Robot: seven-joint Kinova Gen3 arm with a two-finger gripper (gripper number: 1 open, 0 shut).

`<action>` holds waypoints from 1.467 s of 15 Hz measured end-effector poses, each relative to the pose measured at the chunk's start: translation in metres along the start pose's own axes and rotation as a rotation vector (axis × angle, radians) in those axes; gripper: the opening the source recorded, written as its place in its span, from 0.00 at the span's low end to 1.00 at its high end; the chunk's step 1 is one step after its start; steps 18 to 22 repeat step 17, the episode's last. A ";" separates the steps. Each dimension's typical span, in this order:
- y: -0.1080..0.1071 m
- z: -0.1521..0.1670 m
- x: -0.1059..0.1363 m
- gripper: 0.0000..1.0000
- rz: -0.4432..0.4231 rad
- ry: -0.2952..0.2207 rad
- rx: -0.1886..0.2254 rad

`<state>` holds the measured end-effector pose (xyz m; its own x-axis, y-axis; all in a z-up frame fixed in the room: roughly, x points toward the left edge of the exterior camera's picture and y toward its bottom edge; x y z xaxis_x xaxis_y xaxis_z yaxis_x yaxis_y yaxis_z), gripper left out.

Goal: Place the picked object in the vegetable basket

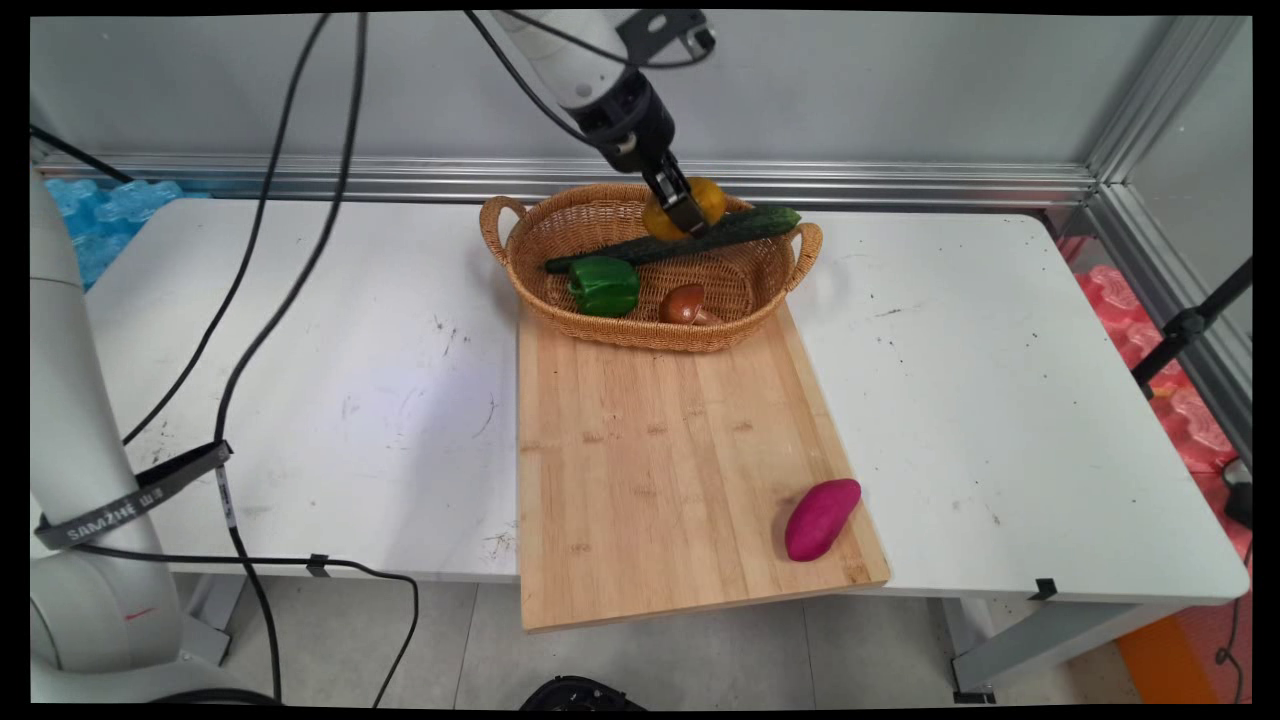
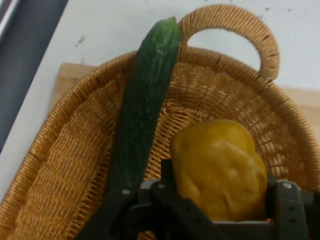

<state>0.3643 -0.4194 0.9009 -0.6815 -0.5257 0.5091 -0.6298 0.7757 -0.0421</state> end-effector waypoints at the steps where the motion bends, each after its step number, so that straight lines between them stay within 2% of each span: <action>1: -0.003 0.009 0.000 0.00 0.011 -0.009 -0.004; 8: -0.016 0.063 -0.002 0.00 0.057 -0.065 -0.026; 13: -0.023 0.087 -0.009 0.00 0.070 -0.099 -0.033; 14: -0.024 0.090 -0.010 1.00 0.075 -0.104 -0.035; 22: -0.025 0.094 -0.011 1.00 0.091 -0.105 -0.042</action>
